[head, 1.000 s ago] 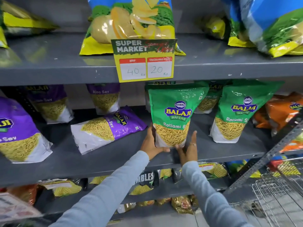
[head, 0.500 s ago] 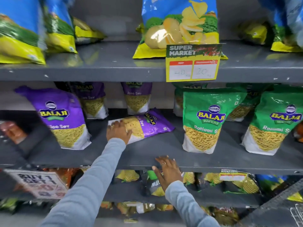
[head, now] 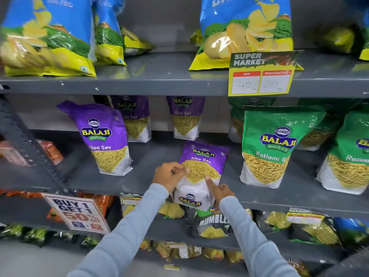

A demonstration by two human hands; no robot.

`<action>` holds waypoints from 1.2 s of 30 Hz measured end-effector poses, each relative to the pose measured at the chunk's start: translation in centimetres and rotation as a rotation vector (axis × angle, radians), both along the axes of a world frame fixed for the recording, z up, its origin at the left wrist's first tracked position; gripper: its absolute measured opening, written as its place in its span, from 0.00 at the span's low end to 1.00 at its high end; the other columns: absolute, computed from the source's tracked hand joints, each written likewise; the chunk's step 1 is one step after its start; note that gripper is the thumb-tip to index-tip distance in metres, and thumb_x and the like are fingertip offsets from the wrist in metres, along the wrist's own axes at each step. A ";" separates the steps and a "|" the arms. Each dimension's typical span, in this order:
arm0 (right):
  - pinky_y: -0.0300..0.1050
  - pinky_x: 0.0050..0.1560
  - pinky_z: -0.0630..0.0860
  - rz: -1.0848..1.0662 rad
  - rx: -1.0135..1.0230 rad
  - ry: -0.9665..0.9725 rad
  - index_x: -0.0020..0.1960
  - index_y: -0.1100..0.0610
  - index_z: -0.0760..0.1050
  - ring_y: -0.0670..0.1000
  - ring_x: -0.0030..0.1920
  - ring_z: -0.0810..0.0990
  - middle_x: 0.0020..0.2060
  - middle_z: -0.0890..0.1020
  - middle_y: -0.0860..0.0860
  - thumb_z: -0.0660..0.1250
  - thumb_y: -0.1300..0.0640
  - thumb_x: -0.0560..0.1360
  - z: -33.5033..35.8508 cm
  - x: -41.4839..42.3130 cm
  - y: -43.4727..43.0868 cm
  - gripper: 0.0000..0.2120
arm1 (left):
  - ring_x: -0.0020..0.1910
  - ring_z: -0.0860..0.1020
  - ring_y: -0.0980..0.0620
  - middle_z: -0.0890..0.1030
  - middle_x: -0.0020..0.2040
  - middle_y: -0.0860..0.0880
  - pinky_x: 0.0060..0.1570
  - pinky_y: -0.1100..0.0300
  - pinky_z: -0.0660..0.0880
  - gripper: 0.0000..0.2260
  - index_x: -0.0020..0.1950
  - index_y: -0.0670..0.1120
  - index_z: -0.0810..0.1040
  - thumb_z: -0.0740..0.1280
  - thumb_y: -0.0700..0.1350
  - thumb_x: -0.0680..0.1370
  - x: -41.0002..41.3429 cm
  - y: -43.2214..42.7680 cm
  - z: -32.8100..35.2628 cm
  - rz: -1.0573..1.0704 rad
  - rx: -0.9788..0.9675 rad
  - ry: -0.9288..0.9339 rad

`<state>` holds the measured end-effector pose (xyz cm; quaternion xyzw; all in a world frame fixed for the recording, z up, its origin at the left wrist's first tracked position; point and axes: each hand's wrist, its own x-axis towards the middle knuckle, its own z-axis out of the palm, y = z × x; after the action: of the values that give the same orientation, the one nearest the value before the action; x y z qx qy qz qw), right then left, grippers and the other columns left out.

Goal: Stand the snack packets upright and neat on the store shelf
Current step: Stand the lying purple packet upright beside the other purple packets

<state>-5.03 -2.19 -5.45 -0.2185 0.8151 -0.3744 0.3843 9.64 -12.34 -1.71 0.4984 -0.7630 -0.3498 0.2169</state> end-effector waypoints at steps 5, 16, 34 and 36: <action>0.59 0.47 0.81 -0.051 -0.078 -0.298 0.41 0.62 0.69 0.61 0.44 0.80 0.51 0.77 0.61 0.78 0.41 0.56 0.6 0.2 0.3 0.29 | 0.44 0.81 0.41 0.79 0.50 0.39 0.48 0.43 0.82 0.29 0.56 0.40 0.73 0.76 0.58 0.65 0.2 -1.3 -0.5 0.108 0.715 0.021; 0.52 0.52 0.80 0.140 -0.228 -0.185 0.56 0.58 0.75 0.55 0.53 0.81 0.52 0.83 0.54 0.82 0.55 0.54 -0.2 -0.7 3.9 0.32 | 0.39 0.85 0.49 0.87 0.40 0.48 0.42 0.50 0.84 0.16 0.55 0.41 0.82 0.76 0.36 0.67 4.0 3.4 -2.0 -0.003 0.789 0.397; 0.39 0.41 0.81 0.090 -0.644 -0.042 0.51 0.46 0.69 0.50 0.49 0.81 0.50 0.81 0.48 0.80 0.71 0.53 1.6 1.0 5.7 0.36 | 0.51 0.82 0.42 0.85 0.52 0.37 0.55 0.49 0.78 0.19 0.52 0.41 0.83 0.79 0.38 0.62 4.4 4.3 -1.8 -0.104 0.364 0.582; 0.41 0.45 0.80 0.085 -0.656 0.027 0.50 0.43 0.68 0.50 0.49 0.81 0.49 0.81 0.47 0.79 0.72 0.54 1.3 0.8 3.1 0.37 | 0.46 0.81 0.46 0.84 0.48 0.38 0.48 0.54 0.79 0.19 0.52 0.35 0.80 0.77 0.37 0.63 3.4 2.4 -1.9 -0.068 0.270 0.557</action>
<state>-4.28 0.88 -4.13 -0.3694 0.6463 -0.5975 0.2981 13.06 -9.97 -3.66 0.3816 -0.6371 -0.5782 0.3379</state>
